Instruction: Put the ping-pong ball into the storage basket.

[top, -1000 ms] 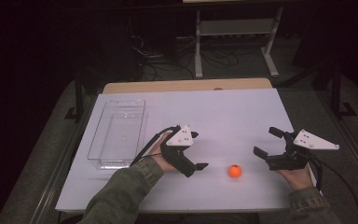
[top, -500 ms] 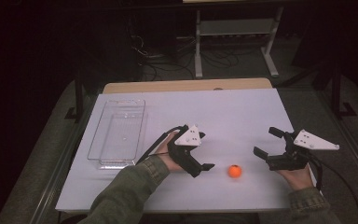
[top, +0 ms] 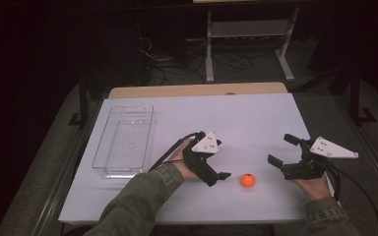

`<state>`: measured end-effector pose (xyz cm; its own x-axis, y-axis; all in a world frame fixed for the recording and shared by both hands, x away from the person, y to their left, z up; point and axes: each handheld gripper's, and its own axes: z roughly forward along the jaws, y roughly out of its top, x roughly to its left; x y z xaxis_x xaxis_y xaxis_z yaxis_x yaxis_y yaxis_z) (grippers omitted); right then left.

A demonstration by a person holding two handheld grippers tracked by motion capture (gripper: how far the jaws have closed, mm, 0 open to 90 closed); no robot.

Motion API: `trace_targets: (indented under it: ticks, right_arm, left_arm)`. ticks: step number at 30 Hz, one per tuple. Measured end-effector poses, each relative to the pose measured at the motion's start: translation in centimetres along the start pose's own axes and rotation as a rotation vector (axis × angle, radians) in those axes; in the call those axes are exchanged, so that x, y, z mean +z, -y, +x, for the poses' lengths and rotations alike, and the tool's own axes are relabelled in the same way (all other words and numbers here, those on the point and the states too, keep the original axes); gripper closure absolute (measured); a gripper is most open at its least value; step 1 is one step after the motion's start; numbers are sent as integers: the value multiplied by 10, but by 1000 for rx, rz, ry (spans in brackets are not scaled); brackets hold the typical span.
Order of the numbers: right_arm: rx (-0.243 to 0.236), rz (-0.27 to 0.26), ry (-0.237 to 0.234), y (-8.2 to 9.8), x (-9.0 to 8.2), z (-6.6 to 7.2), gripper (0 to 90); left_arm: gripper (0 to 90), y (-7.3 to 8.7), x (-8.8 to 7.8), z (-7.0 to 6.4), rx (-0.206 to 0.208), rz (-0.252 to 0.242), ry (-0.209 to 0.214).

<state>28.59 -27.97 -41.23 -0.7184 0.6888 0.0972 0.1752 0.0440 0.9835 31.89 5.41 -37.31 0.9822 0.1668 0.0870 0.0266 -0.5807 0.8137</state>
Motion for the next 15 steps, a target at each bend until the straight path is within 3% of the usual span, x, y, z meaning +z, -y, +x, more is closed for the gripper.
trace_targets:
  ticks: [15]
  right_arm:
    - [1,2,-4,0,0,0,0]
  left_arm:
    - [0,-3,14,-2,6,19,19]
